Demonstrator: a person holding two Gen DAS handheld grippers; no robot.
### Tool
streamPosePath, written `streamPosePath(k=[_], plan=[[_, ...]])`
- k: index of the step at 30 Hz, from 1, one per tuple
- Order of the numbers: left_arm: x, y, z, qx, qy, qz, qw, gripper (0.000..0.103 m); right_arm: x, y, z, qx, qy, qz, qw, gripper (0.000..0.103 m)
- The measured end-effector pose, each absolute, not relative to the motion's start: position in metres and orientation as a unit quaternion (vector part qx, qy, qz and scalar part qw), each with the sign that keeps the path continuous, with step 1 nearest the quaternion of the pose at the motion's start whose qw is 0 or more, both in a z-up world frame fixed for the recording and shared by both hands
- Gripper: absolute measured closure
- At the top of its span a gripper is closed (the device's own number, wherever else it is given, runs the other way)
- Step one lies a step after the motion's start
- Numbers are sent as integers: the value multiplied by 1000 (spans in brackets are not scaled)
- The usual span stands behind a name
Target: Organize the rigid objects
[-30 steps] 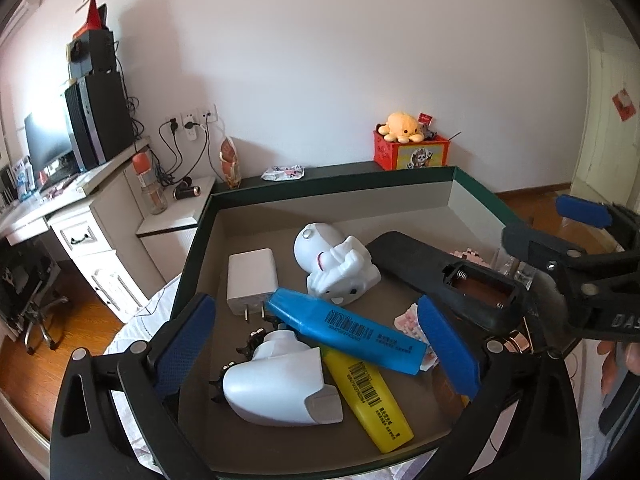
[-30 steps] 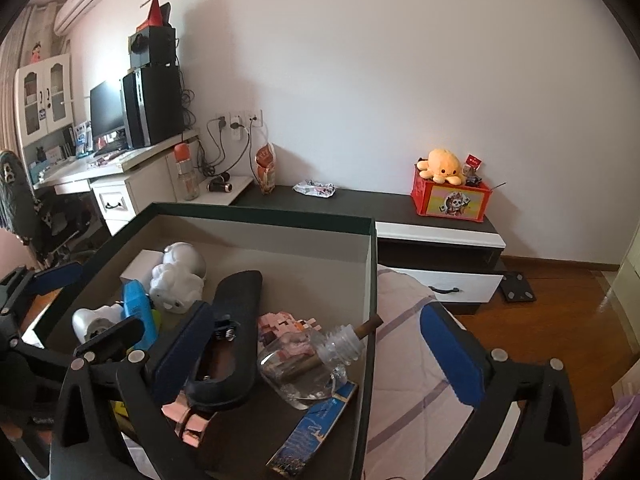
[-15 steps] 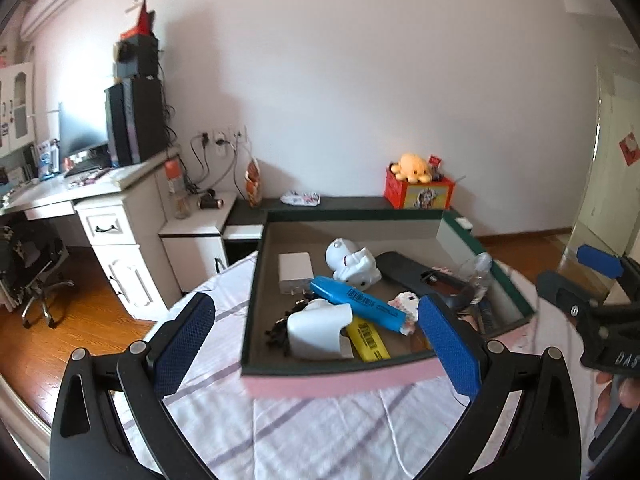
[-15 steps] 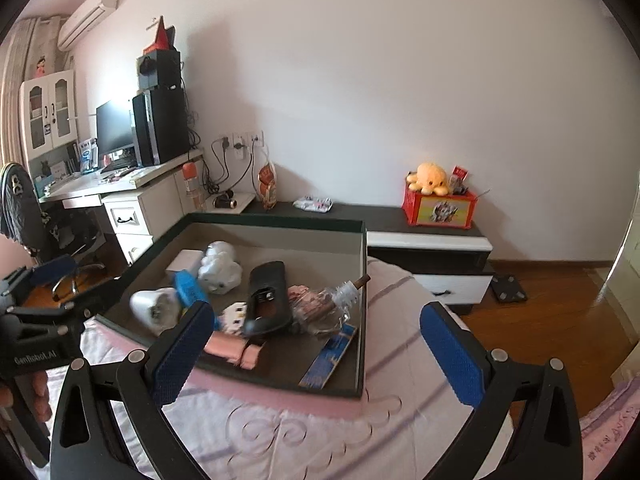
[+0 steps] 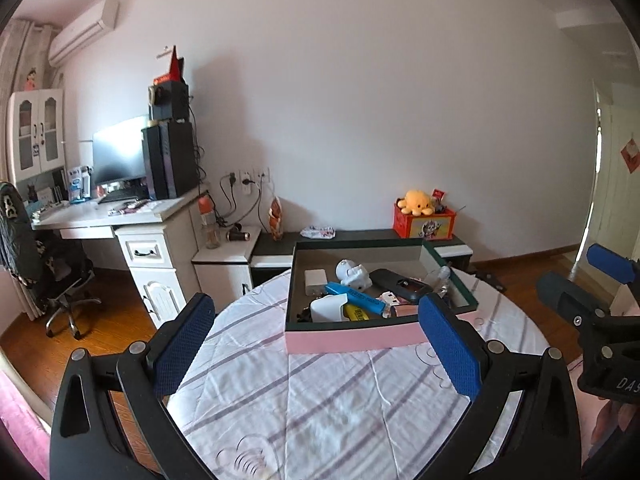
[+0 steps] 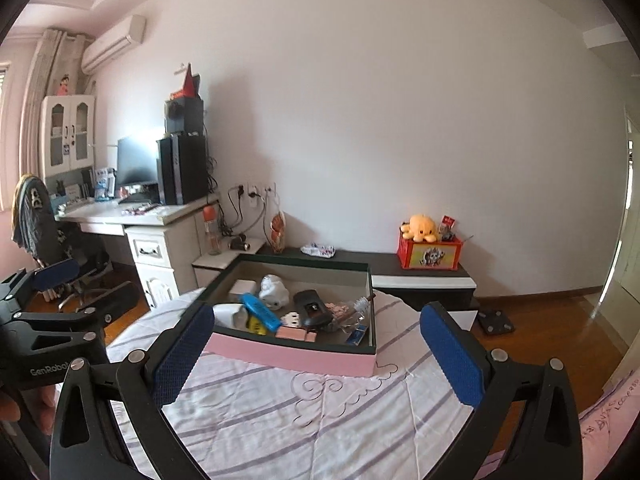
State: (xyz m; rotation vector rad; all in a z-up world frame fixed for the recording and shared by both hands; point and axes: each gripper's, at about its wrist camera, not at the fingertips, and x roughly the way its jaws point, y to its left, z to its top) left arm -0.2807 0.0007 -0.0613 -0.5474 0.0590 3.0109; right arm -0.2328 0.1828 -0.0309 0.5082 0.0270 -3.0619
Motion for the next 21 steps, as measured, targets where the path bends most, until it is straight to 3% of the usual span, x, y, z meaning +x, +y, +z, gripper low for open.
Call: streamPosePath(k=[21], plan=[[-135,-14,-2,-81,25,996,39,0,-96,147,22,85,22,-996,14,0]])
